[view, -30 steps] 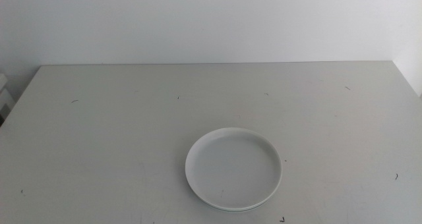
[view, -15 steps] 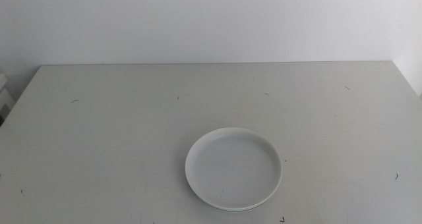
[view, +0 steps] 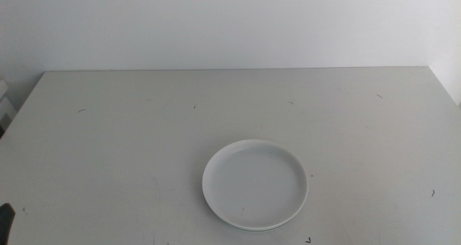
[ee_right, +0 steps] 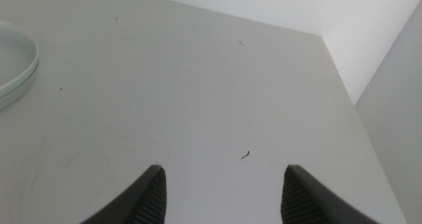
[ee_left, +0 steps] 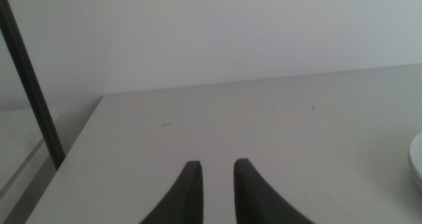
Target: Stack the three bowls on top of each other.
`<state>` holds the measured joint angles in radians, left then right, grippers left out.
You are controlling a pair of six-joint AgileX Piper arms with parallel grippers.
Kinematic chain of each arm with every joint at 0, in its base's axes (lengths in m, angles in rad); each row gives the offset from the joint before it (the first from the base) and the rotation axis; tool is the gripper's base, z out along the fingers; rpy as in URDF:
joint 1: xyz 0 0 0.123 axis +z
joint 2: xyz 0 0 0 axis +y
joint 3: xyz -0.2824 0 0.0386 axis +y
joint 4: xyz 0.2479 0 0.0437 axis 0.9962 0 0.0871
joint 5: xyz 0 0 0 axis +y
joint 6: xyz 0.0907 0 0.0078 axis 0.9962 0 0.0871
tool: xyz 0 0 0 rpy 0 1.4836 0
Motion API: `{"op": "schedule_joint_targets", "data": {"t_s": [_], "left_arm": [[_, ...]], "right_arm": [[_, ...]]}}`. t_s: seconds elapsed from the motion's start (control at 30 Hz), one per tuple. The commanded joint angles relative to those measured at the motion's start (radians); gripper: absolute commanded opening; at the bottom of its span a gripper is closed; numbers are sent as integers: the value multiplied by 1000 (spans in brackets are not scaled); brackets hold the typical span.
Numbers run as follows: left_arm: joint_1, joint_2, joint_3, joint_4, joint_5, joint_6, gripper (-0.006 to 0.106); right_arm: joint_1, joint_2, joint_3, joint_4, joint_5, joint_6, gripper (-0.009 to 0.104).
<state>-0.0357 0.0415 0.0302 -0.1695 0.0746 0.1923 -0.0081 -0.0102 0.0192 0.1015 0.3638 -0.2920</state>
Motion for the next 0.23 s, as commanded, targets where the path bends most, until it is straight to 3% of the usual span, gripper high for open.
{"op": "schedule_joint_targets", "data": {"t_s": [0.0,0.2], "left_arm": [[-5,-5,-4,0,-85,-10,21],[-5,-25,-4,0,-85,-10,21]], "right_arm": [[-8,-27,4,-10,-69,-14,45],[-8,-27,3,-12,-44,-14,45]]}}
